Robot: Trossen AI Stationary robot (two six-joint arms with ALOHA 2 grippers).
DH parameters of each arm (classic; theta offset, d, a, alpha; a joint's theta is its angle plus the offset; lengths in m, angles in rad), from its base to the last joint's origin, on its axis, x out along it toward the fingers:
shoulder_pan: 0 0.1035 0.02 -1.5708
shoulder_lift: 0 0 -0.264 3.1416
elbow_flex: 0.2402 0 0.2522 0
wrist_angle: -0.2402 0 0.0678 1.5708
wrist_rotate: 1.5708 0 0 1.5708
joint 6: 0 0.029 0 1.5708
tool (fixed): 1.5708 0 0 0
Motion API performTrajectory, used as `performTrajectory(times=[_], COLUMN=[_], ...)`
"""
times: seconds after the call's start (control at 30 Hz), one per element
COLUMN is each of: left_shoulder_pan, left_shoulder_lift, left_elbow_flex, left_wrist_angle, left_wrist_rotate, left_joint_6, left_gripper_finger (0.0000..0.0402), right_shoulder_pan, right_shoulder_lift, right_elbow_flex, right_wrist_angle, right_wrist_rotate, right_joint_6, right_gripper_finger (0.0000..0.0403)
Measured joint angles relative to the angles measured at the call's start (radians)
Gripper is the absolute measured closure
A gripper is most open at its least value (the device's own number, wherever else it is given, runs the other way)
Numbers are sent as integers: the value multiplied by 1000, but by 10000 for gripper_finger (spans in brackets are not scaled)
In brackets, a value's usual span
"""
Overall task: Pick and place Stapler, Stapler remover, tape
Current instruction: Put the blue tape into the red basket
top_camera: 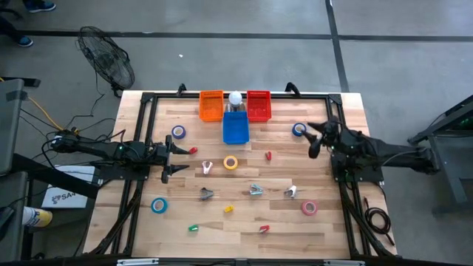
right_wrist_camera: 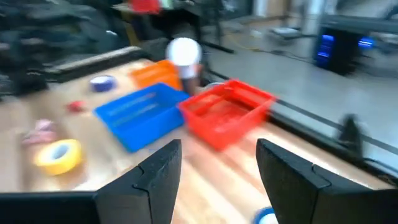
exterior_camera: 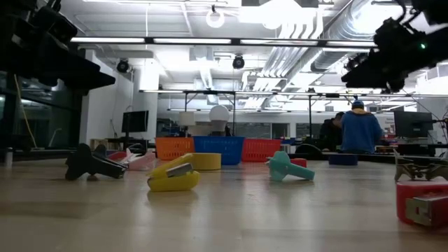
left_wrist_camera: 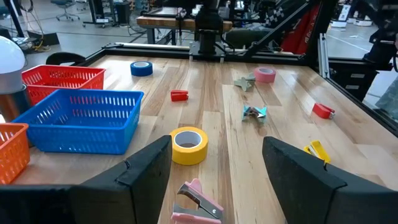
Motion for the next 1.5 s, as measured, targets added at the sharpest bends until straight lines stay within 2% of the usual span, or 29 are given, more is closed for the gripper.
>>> performTrajectory(times=[0.17,0.3,0.5,0.67,0.73,0.97,1.23,1.33,1.5], left_shoulder_pan=[0,0,0,0,0,0,0,0,0], left_shoulder_lift=[0,0,0,0,0,0,0,0,0], left_elbow_flex=[0,0,0,0,0,0,0,0,0], left_wrist_angle=[0,0,0,0,0,0,0,0,0], left_wrist_rotate=[0,0,0,0,0,0,0,0,0], left_joint_6=[0,0,0,0,0,0,0,0,0], left_gripper_finger=[156,156,156,156,156,156,156,156,156], right_shoulder_pan=[0,-14,-111,-218,-263,-386,-501,-539,-568], right_shoulder_lift=[163,305,508,641,684,831,1045,1114,1192], right_elbow_flex=[159,307,509,610,626,628,628,628,628], right_wrist_angle=[-84,-224,-502,-663,-703,-740,-682,-674,-636], right_wrist_rotate=[27,72,48,21,-14,-259,-378,-429,-441], right_joint_6=[-26,-16,11,-6,-3,-60,-244,-273,-276], right_gripper_finger=[203,203,203,203,203,203,203,203,203])
